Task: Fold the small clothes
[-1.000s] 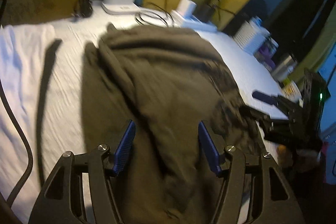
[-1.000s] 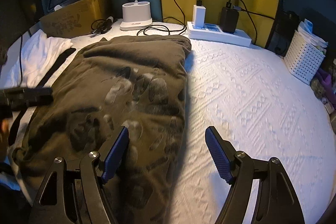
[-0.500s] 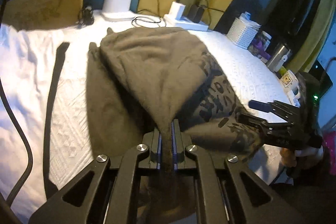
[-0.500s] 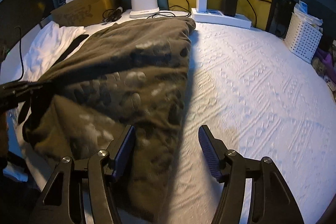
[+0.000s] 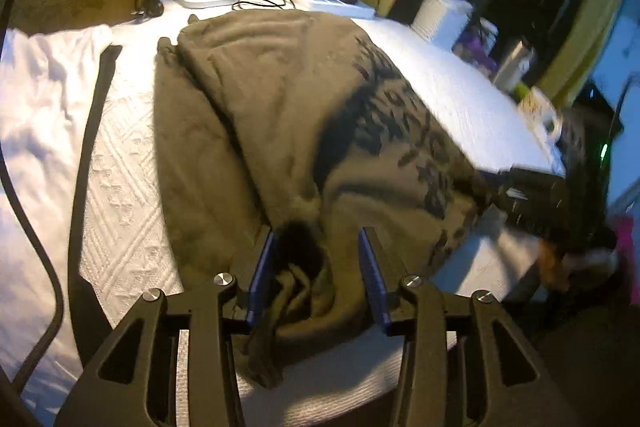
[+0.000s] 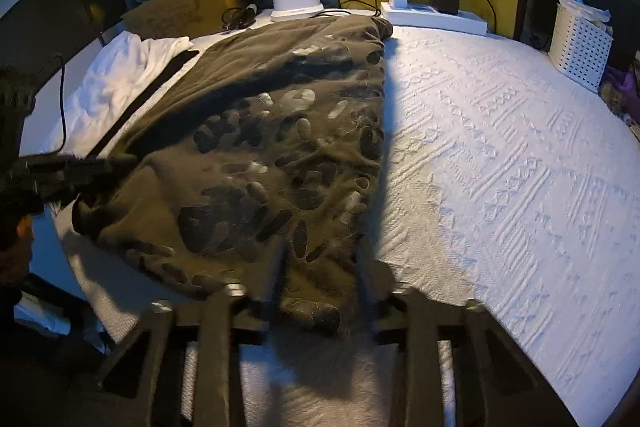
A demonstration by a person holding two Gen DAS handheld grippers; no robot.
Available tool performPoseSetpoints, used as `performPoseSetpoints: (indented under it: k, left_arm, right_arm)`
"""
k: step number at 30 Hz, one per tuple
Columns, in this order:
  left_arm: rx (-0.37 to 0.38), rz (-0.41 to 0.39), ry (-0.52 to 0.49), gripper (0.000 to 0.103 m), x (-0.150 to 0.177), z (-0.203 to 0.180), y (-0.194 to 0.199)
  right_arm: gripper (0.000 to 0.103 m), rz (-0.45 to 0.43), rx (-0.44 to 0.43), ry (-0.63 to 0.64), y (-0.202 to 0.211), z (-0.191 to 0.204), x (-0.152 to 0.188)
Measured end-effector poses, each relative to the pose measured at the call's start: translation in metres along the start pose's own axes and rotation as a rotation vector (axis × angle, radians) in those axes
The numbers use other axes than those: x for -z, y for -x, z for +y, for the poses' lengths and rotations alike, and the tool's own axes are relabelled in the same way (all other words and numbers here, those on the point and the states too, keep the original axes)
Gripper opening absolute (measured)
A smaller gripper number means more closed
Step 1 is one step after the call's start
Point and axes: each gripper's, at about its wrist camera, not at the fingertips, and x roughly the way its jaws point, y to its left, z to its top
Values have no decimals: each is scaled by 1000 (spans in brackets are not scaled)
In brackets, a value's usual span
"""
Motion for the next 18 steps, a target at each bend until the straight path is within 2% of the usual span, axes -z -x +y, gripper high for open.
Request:
performPoseSetpoints:
  k: [1, 2, 3, 7, 16, 18]
  left_arm:
    - [-20, -2, -9, 20, 1, -1, 1]
    - [-40, 0, -12, 11, 1, 0, 2]
    - [-41, -6, -4, 7, 1, 1, 6]
    - [-59, -31, 6, 5, 3, 6, 18]
    - [-65, -8, 36, 5, 16, 22, 17]
    - [-68, -1, 36, 10, 17, 24, 18]
  right_arm:
    - [13, -2, 5, -2, 1, 1, 0]
    - [8, -8, 11, -3, 3, 3, -1]
    - [8, -15, 15, -5, 6, 3, -1]
    - [7, -27, 31, 5, 17, 11, -1]
    - [6, 15, 61, 0, 20, 21, 20]
    - [6, 16, 69, -14, 18, 19, 26]
